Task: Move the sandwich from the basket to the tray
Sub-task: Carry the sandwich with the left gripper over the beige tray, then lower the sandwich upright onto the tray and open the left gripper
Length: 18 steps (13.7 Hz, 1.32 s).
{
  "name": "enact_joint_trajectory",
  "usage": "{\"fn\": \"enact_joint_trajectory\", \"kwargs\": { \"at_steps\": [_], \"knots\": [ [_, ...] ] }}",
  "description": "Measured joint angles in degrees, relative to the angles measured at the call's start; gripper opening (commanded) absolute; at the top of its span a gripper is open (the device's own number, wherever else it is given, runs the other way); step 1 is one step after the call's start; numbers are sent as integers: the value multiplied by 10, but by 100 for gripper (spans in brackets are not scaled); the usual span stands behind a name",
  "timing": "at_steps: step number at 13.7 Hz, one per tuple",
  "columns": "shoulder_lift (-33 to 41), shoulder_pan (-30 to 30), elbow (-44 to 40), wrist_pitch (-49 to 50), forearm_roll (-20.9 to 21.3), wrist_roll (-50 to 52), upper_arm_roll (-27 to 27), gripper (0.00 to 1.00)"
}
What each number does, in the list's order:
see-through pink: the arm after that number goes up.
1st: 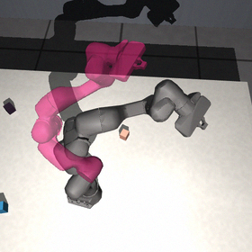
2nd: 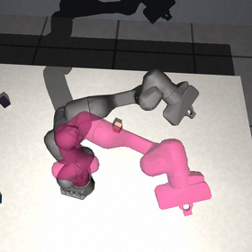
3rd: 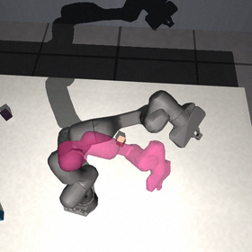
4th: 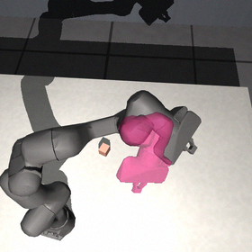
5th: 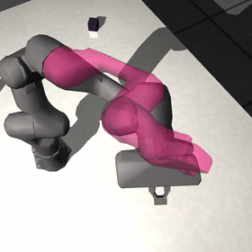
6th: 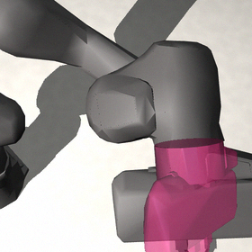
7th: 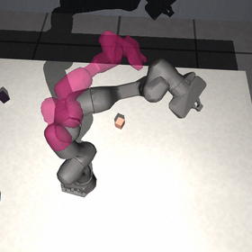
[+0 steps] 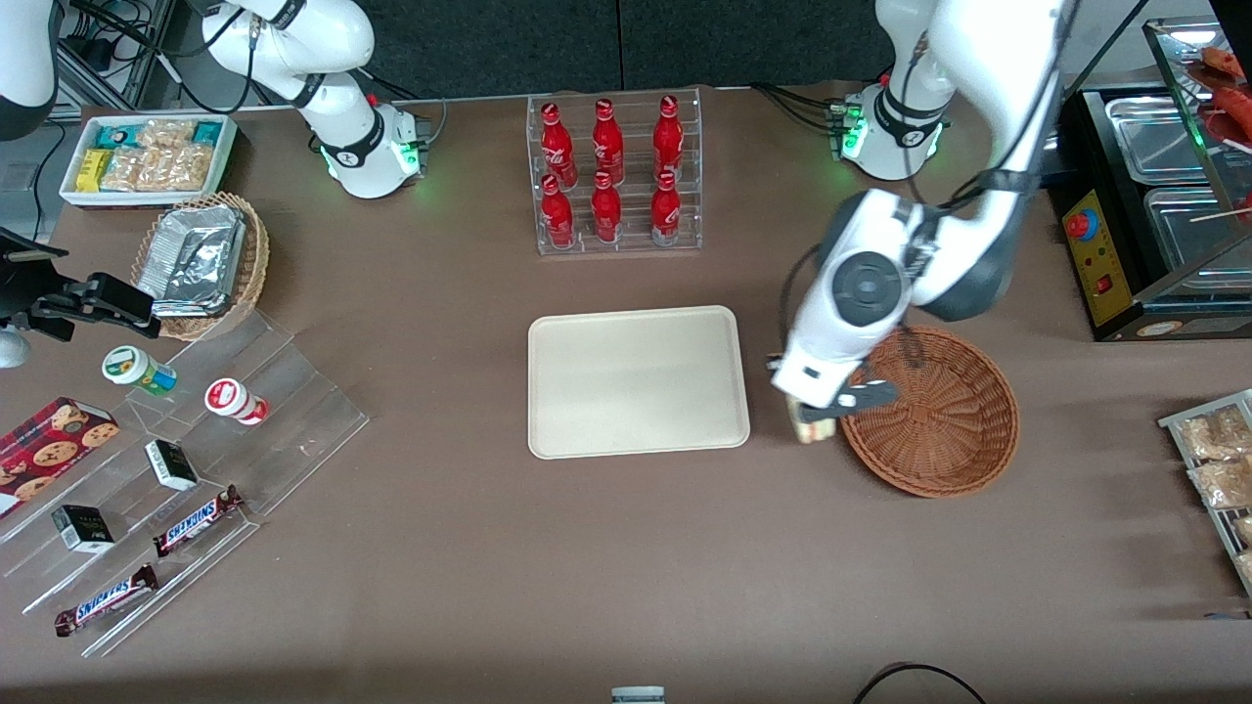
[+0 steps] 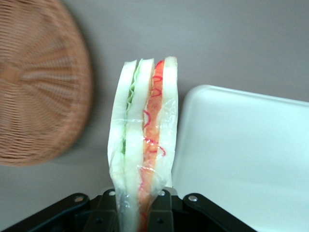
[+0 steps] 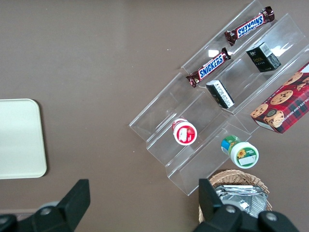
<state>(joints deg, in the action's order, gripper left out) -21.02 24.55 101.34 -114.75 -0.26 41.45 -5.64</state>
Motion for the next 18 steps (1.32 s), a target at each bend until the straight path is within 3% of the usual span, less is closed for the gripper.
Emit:
{"fn": "enact_joint_trajectory", "kwargs": {
  "at_steps": [7, 17, 18],
  "knots": [
    [-138, 121, -151, 0, -11, 29, 0, 0],
    [-232, 167, -195, -37, -11, 60, 0, 0],
    [-236, 167, -197, -37, -11, 61, 0, 39]
  ]
}}
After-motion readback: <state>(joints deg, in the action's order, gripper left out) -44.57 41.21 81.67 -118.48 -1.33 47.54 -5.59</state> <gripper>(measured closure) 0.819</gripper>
